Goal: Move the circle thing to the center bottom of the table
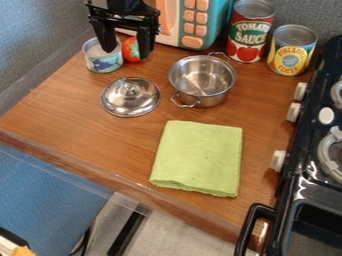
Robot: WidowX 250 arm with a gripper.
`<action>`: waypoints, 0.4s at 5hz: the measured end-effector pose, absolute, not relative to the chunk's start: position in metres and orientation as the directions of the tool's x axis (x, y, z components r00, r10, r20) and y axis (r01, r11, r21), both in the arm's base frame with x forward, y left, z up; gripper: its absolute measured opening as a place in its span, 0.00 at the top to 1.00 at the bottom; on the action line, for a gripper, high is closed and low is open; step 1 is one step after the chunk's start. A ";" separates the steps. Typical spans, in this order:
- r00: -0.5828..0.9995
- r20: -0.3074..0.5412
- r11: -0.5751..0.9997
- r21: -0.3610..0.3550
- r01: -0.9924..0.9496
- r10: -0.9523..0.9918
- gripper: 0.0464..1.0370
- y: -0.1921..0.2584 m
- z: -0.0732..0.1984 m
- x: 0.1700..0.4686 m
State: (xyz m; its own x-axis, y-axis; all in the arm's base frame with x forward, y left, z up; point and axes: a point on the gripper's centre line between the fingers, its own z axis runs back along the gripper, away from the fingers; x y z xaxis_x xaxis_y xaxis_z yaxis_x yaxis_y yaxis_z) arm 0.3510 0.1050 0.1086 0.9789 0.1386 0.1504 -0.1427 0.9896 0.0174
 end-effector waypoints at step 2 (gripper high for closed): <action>0.981 0.115 0.987 -0.010 -0.158 0.158 0.04 0.112 0.092 0.371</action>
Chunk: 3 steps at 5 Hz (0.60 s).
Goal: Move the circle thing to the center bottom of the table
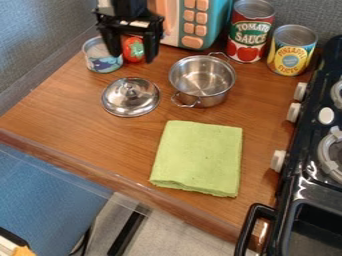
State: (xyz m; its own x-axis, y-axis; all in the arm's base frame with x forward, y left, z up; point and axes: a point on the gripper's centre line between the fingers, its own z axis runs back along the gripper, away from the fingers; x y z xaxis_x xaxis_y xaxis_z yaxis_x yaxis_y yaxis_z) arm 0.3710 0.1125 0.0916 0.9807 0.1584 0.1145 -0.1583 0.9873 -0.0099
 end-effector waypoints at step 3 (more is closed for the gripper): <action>0.992 0.047 0.990 0.075 -0.119 0.116 0.04 0.148 0.071 0.393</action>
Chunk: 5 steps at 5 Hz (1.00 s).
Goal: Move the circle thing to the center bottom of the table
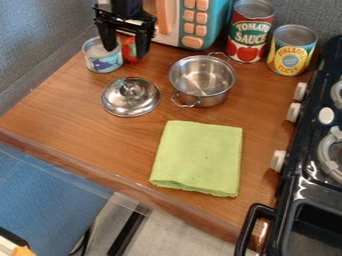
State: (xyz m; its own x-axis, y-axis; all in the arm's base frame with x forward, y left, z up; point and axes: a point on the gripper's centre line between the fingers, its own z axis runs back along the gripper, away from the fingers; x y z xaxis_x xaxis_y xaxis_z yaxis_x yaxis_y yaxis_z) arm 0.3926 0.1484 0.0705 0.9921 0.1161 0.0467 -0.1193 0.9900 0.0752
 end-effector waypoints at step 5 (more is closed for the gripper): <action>0.986 -0.009 0.982 0.099 -0.163 0.165 0.68 0.168 0.055 0.399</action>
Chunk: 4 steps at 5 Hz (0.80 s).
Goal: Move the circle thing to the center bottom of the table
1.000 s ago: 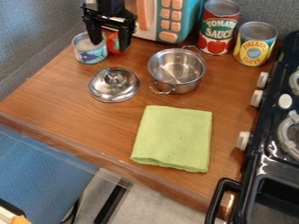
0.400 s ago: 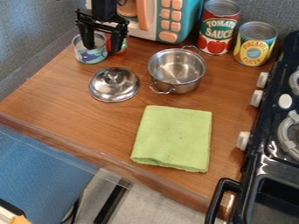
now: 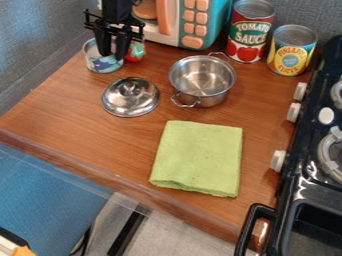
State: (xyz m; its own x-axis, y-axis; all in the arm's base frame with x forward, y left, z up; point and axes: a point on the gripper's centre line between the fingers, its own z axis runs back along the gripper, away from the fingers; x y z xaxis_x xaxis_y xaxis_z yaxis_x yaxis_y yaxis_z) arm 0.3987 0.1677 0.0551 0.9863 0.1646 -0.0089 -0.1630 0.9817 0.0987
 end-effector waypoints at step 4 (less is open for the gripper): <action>0.944 0.066 0.938 0.108 -0.330 0.325 0.98 0.182 0.092 0.381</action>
